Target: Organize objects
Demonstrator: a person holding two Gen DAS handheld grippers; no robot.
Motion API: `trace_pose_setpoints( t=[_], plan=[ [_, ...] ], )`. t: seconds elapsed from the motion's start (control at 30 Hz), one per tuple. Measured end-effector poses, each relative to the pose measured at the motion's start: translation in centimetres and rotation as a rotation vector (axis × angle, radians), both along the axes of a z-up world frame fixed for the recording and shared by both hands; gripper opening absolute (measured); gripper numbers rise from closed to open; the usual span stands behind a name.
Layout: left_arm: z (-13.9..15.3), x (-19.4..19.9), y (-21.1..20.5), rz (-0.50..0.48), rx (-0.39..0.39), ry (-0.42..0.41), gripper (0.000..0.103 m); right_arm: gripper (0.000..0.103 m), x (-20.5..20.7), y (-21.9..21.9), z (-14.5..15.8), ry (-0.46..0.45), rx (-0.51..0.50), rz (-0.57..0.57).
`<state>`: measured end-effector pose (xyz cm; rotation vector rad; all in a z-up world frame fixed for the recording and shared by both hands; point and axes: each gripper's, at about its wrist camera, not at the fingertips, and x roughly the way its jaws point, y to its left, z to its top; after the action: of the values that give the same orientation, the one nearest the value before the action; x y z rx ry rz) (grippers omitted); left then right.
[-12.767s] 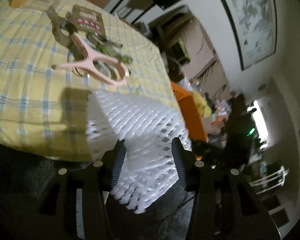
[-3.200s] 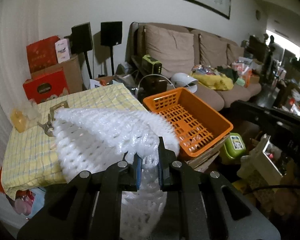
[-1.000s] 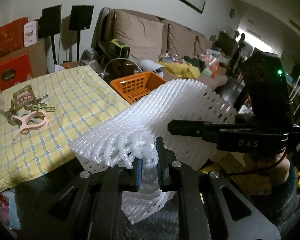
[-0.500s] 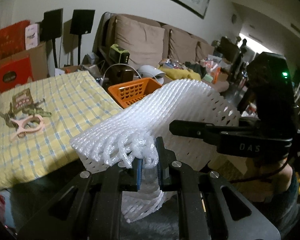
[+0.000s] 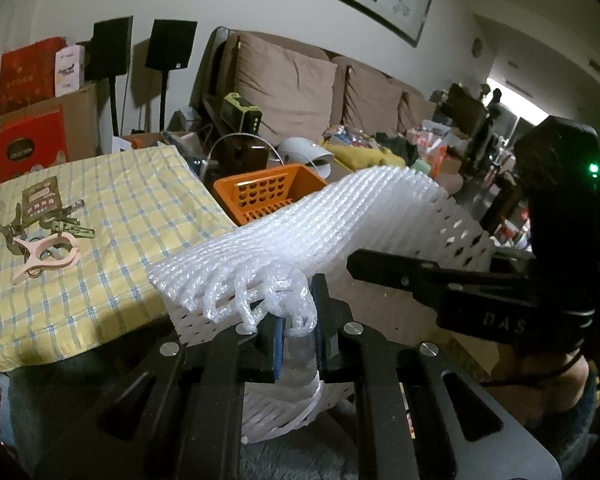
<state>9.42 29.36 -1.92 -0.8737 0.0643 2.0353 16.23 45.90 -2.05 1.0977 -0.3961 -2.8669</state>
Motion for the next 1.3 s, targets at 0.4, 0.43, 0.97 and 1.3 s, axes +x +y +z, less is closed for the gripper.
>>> trace_pose_setpoints(
  t=[0.4, 0.43, 0.97, 1.3],
  plan=[
    [0.5, 1.4, 1.9, 0.039, -0.042, 0.081, 0.011, 0.026, 0.3, 0.8, 0.5, -0.005, 0.033, -0.044],
    [0.6, 1.5, 2.0, 0.04, -0.041, 0.08, 0.011, 0.026, 0.4, 1.0, 0.6, -0.001, 0.033, -0.047],
    [0.5, 0.6, 4.3, 0.053, -0.076, 0.049, 0.011, 0.026, 0.9, 1.4, 1.0, 0.005, 0.094, -0.108],
    [1.4, 1.2, 5.9, 0.045, -0.091, 0.073, 0.011, 0.026, 1.4, 2.0, 2.1, 0.028, 0.128, -0.156]
  ],
)
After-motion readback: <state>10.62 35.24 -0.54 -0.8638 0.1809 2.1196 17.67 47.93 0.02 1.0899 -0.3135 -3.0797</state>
